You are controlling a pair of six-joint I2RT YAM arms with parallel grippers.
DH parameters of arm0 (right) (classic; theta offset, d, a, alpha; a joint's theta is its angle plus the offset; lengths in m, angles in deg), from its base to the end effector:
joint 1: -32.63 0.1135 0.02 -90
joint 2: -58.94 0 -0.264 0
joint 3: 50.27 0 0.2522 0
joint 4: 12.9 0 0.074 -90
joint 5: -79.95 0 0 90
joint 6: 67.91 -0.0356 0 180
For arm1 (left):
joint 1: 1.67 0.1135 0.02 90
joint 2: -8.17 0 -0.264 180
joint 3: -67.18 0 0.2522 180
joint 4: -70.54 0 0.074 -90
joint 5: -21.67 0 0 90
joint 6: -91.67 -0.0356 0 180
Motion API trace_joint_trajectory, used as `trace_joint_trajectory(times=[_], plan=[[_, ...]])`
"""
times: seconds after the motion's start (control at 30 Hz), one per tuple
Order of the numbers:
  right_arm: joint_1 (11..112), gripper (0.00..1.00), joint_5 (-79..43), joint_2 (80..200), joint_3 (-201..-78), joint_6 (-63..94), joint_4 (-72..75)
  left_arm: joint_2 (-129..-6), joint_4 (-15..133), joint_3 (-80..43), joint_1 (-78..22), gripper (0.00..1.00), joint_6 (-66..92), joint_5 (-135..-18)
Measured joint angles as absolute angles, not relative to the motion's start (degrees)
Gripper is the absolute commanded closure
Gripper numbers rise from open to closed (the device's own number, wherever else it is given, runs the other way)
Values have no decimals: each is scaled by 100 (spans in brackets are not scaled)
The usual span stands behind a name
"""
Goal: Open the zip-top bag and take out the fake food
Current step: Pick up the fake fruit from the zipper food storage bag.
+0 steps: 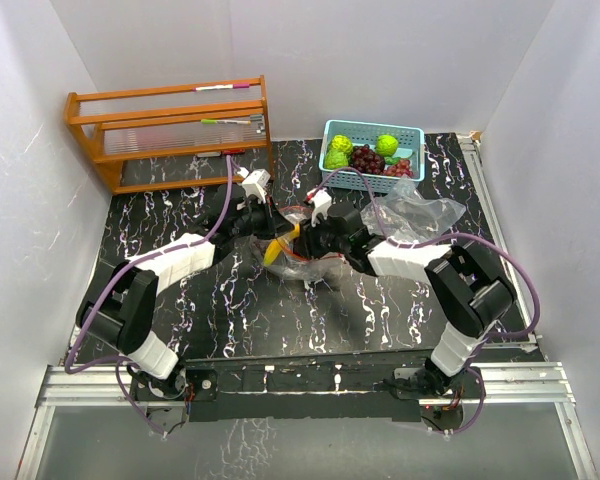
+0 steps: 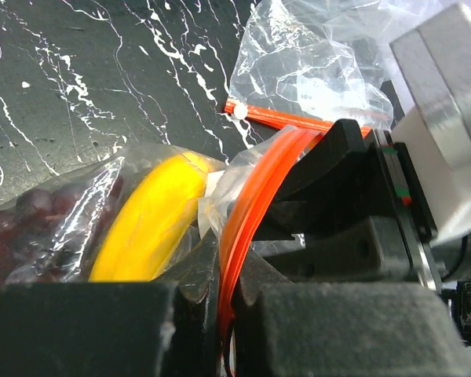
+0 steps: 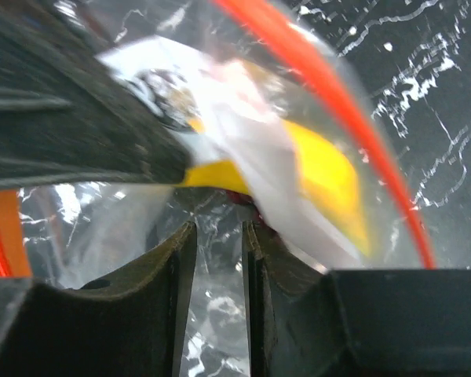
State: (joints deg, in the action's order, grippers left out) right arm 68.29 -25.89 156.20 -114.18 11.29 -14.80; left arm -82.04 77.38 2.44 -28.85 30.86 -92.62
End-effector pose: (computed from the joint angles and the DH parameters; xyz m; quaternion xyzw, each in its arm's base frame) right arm 0.2839 0.2157 0.1803 -0.2518 0.8292 0.3015 0.3977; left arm 0.3042 -0.1727 0.2350 0.1088 0.7961 -0.4200 0.4219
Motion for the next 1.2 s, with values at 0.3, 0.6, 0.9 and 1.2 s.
trace_joint_trajectory(times=[0.3, 0.6, 0.9, 1.2], plan=[[7264, 32, -1456, 16236, -11849, 1653, -1563, -8206, 7732, 244, -2885, 100, 3065, -9267], [7273, 52, -294, 16876, -12170, 2090, -1633, -8252, 7616, 244, -2745, 100, 2979, -8845], [7277, 93, 78, 16874, -12201, 2152, -1580, -8252, 7738, 244, -2874, 100, 3047, -9144], [7277, 93, -281, 15987, -12198, 2023, -785, -8252, 7758, 244, -2880, 100, 3089, -9221]])
